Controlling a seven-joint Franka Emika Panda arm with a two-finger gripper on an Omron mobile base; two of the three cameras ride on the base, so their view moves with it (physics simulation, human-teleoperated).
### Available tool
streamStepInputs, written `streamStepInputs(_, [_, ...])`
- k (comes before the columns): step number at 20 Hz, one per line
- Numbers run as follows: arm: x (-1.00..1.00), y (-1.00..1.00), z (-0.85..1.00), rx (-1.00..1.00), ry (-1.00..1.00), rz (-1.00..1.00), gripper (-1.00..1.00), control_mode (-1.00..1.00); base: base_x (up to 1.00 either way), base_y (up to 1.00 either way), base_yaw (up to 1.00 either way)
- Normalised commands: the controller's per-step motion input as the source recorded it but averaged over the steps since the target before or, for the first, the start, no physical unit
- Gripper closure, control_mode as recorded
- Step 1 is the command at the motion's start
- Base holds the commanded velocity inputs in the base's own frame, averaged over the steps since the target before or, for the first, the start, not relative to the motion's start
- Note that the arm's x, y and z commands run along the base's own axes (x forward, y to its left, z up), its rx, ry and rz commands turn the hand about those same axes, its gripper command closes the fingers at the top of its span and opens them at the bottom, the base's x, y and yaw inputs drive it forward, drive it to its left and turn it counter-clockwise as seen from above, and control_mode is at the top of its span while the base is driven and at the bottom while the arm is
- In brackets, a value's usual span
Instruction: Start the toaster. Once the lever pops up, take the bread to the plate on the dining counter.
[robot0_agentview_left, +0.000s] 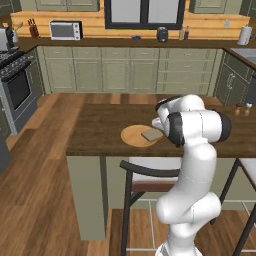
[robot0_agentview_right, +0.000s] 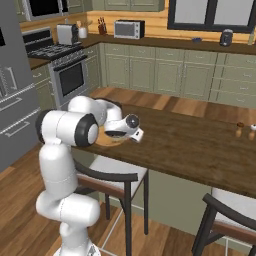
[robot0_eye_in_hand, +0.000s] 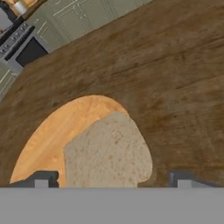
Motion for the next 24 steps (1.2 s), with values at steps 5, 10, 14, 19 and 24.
streamStepInputs(5, [-0.2,-0.02,0.36,-0.15,0.0,-0.09,-1.0,-1.0,0.0,0.0,0.0])
streamStepInputs(10, [-0.78,0.0,1.0,-0.04,-0.02,-0.02,-1.0,-1.0,0.0,0.0,0.0])
streamStepInputs(14, [-0.92,0.02,1.0,0.0,0.0,0.0,-1.0,-1.0,0.0,0.0,0.0])
streamStepInputs(19, [-0.78,0.06,1.0,0.0,0.05,-0.01,-1.0,-1.0,0.0,0.0,0.0])
streamStepInputs(24, [-0.6,0.11,1.0,0.0,0.05,-0.01,-1.0,-1.0,0.0,0.0,0.0])
